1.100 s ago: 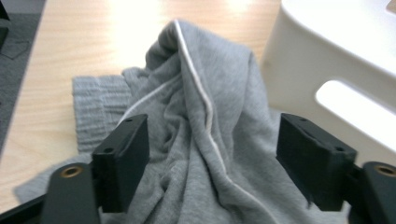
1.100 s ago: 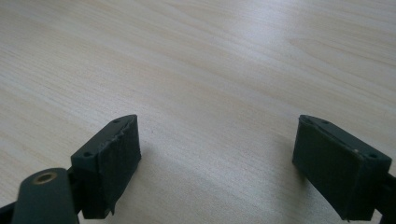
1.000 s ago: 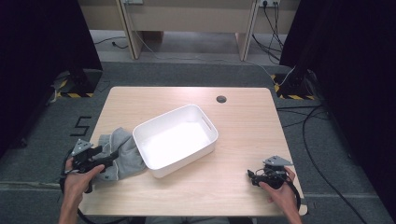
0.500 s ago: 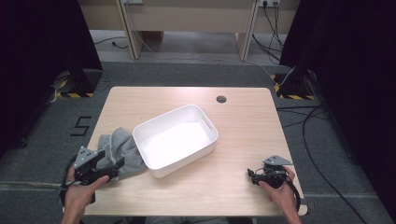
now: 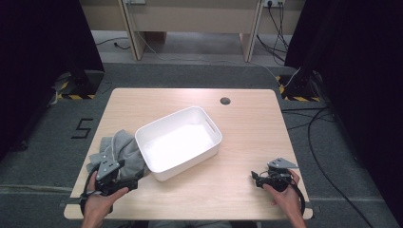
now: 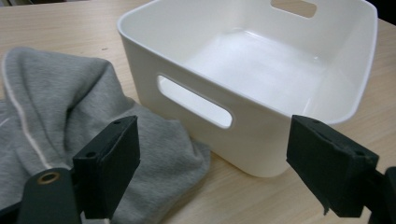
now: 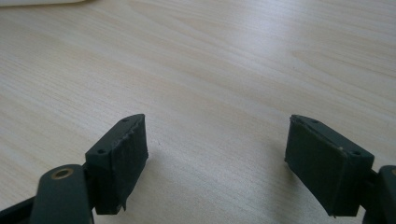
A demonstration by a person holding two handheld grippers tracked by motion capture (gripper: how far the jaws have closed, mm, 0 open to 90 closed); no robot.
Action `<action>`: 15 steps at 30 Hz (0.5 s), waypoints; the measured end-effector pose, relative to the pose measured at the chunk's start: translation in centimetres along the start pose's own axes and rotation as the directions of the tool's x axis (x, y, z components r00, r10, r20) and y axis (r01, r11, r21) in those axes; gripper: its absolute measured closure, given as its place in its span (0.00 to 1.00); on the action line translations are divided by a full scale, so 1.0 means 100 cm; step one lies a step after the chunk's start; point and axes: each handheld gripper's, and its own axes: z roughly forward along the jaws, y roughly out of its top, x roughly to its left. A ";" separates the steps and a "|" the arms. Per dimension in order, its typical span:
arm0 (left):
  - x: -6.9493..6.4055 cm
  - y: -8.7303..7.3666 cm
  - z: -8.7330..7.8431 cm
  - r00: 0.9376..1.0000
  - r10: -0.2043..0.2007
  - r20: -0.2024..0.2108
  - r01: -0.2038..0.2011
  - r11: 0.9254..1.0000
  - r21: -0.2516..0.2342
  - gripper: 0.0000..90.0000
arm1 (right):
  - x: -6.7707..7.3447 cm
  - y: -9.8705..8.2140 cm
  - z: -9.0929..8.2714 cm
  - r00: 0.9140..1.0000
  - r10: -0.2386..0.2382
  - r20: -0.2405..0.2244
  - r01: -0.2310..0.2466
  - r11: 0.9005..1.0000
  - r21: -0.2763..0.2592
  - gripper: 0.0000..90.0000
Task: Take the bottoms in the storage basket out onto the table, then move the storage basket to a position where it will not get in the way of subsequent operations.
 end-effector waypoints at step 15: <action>-0.030 -0.011 0.026 0.995 0.032 0.097 -0.033 0.999 0.016 0.17 | 0.001 0.000 0.001 1.000 -0.009 0.000 0.009 1.000 0.004 0.24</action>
